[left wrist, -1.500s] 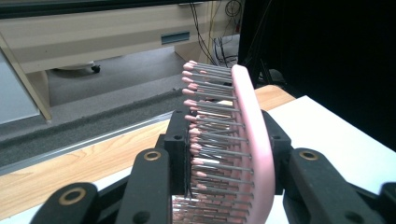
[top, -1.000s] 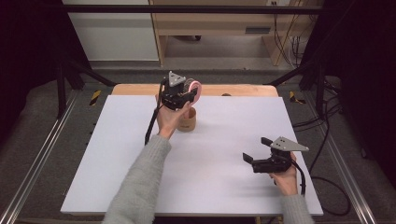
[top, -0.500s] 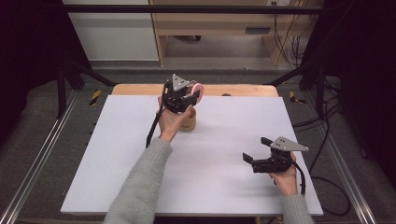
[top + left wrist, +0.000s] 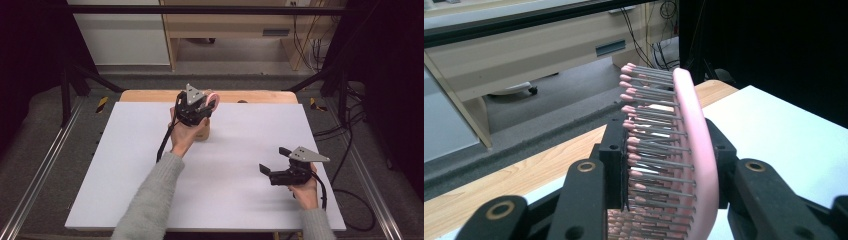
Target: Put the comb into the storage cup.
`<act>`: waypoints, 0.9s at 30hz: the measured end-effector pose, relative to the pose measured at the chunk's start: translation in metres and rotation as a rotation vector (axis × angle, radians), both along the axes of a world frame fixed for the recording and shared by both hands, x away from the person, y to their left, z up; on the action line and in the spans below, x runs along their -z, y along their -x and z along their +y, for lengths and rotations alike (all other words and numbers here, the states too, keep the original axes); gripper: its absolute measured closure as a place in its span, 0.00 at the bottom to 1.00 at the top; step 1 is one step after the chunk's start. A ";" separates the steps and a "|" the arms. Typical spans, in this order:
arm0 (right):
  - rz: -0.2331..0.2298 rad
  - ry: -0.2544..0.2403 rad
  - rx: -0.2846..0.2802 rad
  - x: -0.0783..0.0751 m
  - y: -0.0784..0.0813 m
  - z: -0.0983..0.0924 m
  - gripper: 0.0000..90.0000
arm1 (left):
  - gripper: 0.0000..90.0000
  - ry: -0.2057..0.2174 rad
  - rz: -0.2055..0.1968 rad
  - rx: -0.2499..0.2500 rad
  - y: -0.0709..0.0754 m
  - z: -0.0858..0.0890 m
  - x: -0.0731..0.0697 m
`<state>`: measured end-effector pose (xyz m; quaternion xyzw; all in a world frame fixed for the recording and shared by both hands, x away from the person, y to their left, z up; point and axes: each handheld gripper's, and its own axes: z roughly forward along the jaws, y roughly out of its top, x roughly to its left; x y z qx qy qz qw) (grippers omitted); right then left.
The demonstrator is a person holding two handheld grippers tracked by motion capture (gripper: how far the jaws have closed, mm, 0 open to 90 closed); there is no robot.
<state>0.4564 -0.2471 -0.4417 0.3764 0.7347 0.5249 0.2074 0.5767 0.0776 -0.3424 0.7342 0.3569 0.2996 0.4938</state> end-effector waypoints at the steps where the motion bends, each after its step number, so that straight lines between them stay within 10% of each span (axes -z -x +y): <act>1: -0.001 0.001 0.000 0.000 0.000 0.000 0.00 | 0.70 -0.004 -0.003 0.002 0.001 0.000 0.000; 27: -0.002 0.002 0.000 0.000 0.000 0.001 0.00 | 0.70 -0.059 -0.056 0.023 0.011 -0.010 0.005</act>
